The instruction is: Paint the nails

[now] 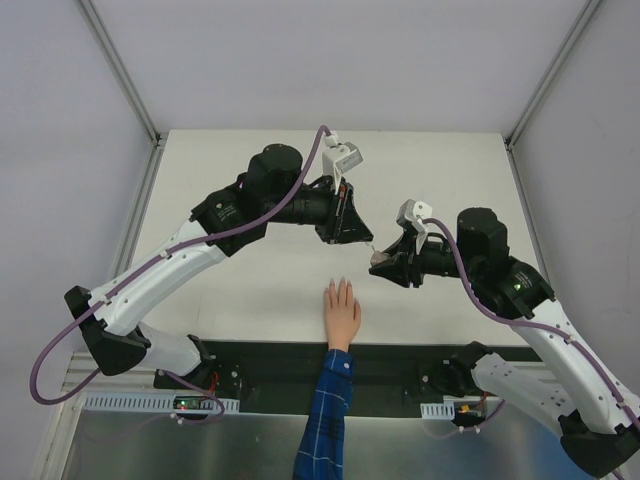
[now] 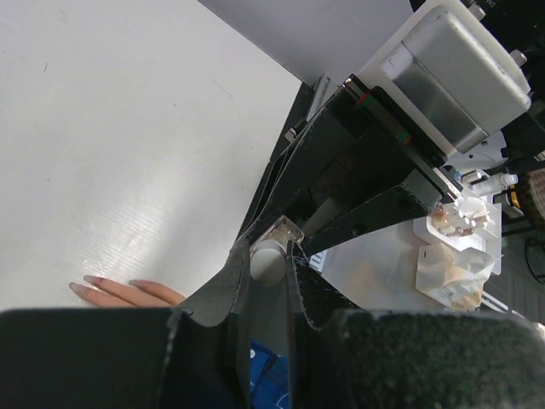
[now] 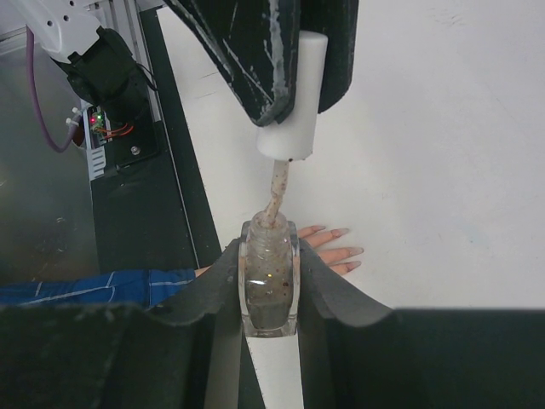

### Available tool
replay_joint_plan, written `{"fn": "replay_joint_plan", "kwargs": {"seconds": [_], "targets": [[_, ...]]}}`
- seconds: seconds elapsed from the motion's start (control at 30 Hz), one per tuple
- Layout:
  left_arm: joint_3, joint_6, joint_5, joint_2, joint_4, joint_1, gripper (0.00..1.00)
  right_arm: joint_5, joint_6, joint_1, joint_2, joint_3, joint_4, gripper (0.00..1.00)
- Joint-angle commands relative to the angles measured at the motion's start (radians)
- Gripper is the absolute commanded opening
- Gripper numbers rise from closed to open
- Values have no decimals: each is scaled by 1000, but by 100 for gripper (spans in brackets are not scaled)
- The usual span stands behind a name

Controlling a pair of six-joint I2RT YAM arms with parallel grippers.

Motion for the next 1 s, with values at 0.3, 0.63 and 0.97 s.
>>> {"fn": "replay_joint_plan", "kwargs": {"seconds": [0.3, 0.63, 0.97], "targets": [[8, -11, 29, 9, 49, -17, 0, -4, -5, 8, -11, 18, 57, 1], [7, -11, 38, 5, 51, -23, 0, 0, -4, 9, -8, 20, 55, 0], [-6, -15, 40, 15, 53, -29, 0, 2, -2, 11, -16, 23, 58, 0]]}}
